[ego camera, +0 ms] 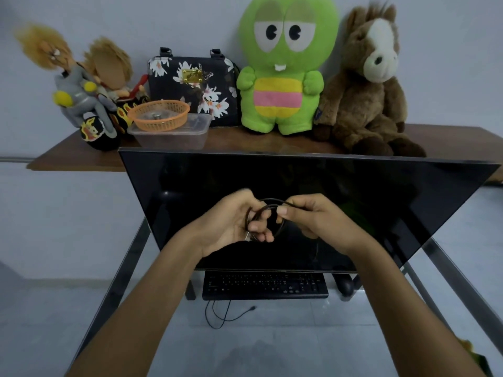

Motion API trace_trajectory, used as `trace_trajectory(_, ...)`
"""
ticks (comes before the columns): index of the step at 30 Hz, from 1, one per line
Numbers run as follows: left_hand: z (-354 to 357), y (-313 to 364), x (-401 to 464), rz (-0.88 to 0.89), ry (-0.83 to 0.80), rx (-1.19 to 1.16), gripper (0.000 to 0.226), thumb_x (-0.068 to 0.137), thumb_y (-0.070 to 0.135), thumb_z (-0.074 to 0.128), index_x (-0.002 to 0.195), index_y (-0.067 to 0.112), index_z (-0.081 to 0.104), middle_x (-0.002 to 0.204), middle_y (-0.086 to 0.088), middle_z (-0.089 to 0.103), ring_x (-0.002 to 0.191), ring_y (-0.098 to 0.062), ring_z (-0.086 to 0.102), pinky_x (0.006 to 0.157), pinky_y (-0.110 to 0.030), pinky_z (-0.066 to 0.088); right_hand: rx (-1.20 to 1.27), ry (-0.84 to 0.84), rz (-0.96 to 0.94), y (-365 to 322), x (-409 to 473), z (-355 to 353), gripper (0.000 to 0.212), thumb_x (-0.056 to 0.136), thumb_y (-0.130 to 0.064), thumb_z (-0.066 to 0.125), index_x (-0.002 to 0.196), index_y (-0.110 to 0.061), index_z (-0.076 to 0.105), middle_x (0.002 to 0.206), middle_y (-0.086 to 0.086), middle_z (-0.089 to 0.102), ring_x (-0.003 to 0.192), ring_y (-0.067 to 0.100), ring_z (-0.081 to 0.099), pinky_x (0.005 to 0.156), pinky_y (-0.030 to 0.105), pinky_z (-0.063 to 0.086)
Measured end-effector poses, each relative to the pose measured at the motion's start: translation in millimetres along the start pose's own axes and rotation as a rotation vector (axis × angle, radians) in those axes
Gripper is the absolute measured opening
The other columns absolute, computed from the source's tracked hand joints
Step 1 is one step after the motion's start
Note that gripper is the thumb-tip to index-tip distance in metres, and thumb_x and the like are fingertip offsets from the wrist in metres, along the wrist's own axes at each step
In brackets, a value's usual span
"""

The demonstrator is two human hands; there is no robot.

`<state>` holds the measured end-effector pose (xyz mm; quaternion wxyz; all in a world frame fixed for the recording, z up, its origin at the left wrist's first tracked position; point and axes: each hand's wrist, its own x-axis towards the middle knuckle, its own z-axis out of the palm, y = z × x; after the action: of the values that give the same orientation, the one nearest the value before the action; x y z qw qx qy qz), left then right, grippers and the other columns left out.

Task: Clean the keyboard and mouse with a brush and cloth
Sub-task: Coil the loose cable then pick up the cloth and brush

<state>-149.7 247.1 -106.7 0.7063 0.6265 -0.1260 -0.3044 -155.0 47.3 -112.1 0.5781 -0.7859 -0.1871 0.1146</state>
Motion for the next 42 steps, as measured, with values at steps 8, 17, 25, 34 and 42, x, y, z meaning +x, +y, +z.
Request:
trace_trajectory(8, 20.0, 3.5, 10.1, 0.218, 0.077, -0.774, 0.025, 0.101, 0.023, 0.037, 0.085, 0.012, 0.053, 0.069, 0.001, 0.065, 0.059, -0.008, 0.062, 0.057, -0.020, 0.053, -0.103, 0.407, -0.185, 26.2, 11.9, 30.8, 0.025, 0.099, -0.019, 0.048, 0.081, -0.029, 0.062, 0.056, -0.013, 0.049, 0.049, -0.001, 0.040, 0.047, 0.013, 0.030)
trace_trajectory(17, -12.4, -30.0, 23.7, 0.523, 0.437, 0.691, 0.015, 0.098, 0.013, 0.052, 0.104, 0.008, 0.065, 0.096, 0.003, 0.073, 0.087, -0.003, 0.068, 0.084, -0.021, 0.052, -0.826, 0.230, -0.238, 6.9, -9.0, 33.9, 0.018, 0.093, -0.020, 0.060, 0.107, -0.014, 0.072, 0.095, 0.004, 0.069, 0.085, 0.016, 0.063, 0.078, 0.017, 0.043)
trace_trajectory(25, 4.2, -37.1, 1.0, 0.293, 0.073, 0.303, 0.041, 0.105, 0.020, 0.026, 0.086, 0.004, 0.058, 0.055, 0.000, 0.045, 0.053, -0.010, 0.043, 0.057, -0.022, 0.037, -0.459, 0.168, -0.137, -23.6, -1.4, -14.6, 0.006, 0.080, -0.028, 0.074, 0.085, -0.025, 0.076, 0.083, -0.008, 0.074, 0.081, 0.006, 0.068, 0.077, 0.026, 0.055)
trace_trajectory(34, 6.8, -30.0, 3.9, 0.224, 0.046, -0.269, 0.036, 0.104, 0.021, 0.028, 0.078, 0.007, 0.048, 0.051, 0.003, 0.033, 0.047, -0.010, 0.033, 0.054, -0.022, 0.029, -0.432, 0.480, -0.219, 12.3, 15.4, 14.2, 0.019, 0.082, -0.034, 0.069, 0.100, -0.038, 0.072, 0.090, -0.013, 0.049, 0.094, 0.013, 0.051, 0.084, 0.022, 0.044)
trace_trajectory(42, 3.6, -33.7, 3.3, 0.267, 0.087, -0.285, 0.036, 0.104, 0.023, 0.029, 0.077, 0.009, 0.047, 0.053, 0.004, 0.033, 0.050, -0.010, 0.032, 0.059, -0.025, 0.028, 0.271, 0.102, -0.034, 12.0, 4.9, 32.6, 0.034, 0.092, -0.013, 0.045, 0.117, -0.010, 0.067, 0.113, 0.013, 0.069, 0.112, 0.026, 0.062, 0.098, 0.037, 0.050)
